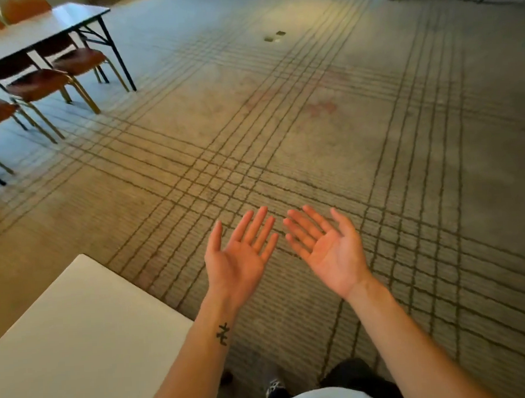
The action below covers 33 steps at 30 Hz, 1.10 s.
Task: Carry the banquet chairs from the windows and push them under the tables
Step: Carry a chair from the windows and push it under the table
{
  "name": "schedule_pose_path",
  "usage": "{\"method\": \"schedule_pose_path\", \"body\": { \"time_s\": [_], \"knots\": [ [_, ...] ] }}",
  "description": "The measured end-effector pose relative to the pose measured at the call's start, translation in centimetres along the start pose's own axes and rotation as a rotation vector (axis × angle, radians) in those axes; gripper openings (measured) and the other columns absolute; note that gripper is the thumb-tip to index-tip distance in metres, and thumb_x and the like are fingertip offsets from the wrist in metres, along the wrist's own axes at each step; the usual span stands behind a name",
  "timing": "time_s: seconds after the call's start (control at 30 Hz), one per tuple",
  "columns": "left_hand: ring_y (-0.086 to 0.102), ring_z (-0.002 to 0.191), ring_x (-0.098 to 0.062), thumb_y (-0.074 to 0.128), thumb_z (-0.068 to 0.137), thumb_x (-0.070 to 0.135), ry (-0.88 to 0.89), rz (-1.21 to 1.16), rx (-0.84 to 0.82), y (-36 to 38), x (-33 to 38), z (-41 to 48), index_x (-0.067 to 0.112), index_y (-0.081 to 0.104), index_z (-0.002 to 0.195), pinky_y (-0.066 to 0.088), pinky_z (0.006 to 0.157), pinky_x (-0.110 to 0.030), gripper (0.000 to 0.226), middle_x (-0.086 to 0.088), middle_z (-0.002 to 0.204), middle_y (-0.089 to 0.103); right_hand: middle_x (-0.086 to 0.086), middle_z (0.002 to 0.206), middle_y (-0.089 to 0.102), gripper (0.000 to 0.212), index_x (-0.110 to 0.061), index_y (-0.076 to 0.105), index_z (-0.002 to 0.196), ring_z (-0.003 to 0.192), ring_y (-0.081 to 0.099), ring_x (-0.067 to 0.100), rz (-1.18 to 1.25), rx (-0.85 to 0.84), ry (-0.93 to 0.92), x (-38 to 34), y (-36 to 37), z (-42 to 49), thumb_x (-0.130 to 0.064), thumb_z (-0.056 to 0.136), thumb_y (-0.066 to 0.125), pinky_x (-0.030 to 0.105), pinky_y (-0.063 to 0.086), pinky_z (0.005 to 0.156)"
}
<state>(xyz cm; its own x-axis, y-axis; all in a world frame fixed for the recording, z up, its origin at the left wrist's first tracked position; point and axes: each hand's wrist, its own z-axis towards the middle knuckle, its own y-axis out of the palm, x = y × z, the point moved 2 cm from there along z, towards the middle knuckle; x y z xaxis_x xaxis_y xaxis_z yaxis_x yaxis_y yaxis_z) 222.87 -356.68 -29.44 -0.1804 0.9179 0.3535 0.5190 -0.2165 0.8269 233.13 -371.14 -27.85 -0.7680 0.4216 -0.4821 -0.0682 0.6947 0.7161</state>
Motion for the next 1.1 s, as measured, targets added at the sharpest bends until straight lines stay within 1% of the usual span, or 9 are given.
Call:
{"method": "schedule_pose_path", "body": {
  "time_s": [0.13,0.3,0.4,0.53,0.63,0.73,0.87,1.03,1.1],
  "knots": [
    [0.054,0.136,-0.037,0.045,0.101,0.055,-0.025,0.001,-0.008,3.4,1.8,8.0,0.006,0.045,0.149,0.029,0.122,-0.052,0.069,-0.019,0.146,0.058,0.019,0.135,0.065,0.054,-0.007,0.052,0.143,0.126,0.062,0.035,0.024,0.026,-0.033,-4.2,1.3,6.8,-0.043,0.103,0.046,0.05,0.042,0.113],
    [0.053,0.137,-0.04,0.046,0.1,0.052,-0.053,0.036,0.016,7.3,3.6,18.1,0.005,0.044,0.15,0.028,0.123,-0.054,0.069,-0.022,0.146,0.056,0.018,0.137,0.064,0.054,-0.009,0.053,0.143,0.128,0.062,0.032,0.041,-0.014,-0.053,-9.1,3.6,17.4,-0.046,0.104,0.044,0.049,0.038,0.116],
    [0.051,0.138,-0.041,0.045,0.102,0.051,-0.011,0.014,0.012,10.1,5.9,25.4,0.005,0.043,0.151,0.028,0.122,-0.054,0.067,-0.024,0.148,0.054,0.018,0.139,0.062,0.057,-0.009,0.051,0.145,0.129,0.061,0.032,0.04,-0.062,-0.003,-12.7,6.1,25.4,-0.047,0.103,0.044,0.048,0.039,0.114],
    [0.05,0.138,-0.042,0.043,0.103,0.05,0.059,0.012,0.013,14.1,9.2,32.1,0.004,0.042,0.151,0.026,0.124,-0.052,0.067,-0.025,0.148,0.052,0.017,0.139,0.063,0.059,-0.009,0.049,0.146,0.13,0.06,0.031,0.011,-0.144,0.043,-17.2,10.3,32.8,-0.047,0.102,0.045,0.047,0.04,0.113],
    [0.05,0.138,-0.043,0.044,0.103,0.05,0.084,-0.042,0.038,16.5,11.9,36.6,0.004,0.042,0.151,0.026,0.124,-0.052,0.067,-0.026,0.149,0.052,0.016,0.139,0.063,0.058,-0.009,0.05,0.146,0.13,0.06,0.03,-0.014,-0.199,0.065,-20.1,13.8,38.0,-0.048,0.103,0.044,0.049,0.037,0.117],
    [0.05,0.139,-0.042,0.043,0.103,0.051,0.134,-0.058,0.049,17.9,14.7,41.3,0.004,0.042,0.152,0.023,0.125,-0.051,0.068,-0.026,0.149,0.051,0.016,0.139,0.063,0.057,-0.01,0.051,0.145,0.13,0.06,0.031,-0.061,-0.207,0.082,-22.2,16.6,43.8,-0.047,0.103,0.045,0.049,0.039,0.115],
    [0.046,0.141,-0.045,0.043,0.103,0.051,0.169,-0.088,0.028,19.0,19.8,48.5,0.005,0.04,0.153,0.022,0.125,-0.054,0.068,-0.028,0.152,0.047,0.016,0.142,0.061,0.055,-0.011,0.052,0.144,0.132,0.058,0.031,-0.117,-0.263,0.099,-24.2,21.5,52.5,-0.046,0.103,0.044,0.048,0.041,0.112],
    [0.044,0.142,-0.047,0.041,0.103,0.052,0.178,-0.113,0.014,20.2,28.0,59.0,0.007,0.039,0.154,0.021,0.124,-0.057,0.068,-0.027,0.152,0.047,0.016,0.142,0.06,0.055,-0.01,0.052,0.144,0.133,0.057,0.032,-0.121,-0.25,0.089,-25.4,27.8,63.3,-0.045,0.102,0.045,0.048,0.04,0.113],
    [0.044,0.141,-0.048,0.041,0.103,0.052,0.145,-0.136,-0.008,20.7,31.5,62.8,0.007,0.039,0.154,0.022,0.124,-0.058,0.068,-0.027,0.152,0.048,0.017,0.142,0.06,0.055,-0.01,0.052,0.145,0.133,0.057,0.032,-0.112,-0.235,0.084,-26.0,30.9,67.3,-0.045,0.102,0.045,0.049,0.041,0.112]
  ]
}}
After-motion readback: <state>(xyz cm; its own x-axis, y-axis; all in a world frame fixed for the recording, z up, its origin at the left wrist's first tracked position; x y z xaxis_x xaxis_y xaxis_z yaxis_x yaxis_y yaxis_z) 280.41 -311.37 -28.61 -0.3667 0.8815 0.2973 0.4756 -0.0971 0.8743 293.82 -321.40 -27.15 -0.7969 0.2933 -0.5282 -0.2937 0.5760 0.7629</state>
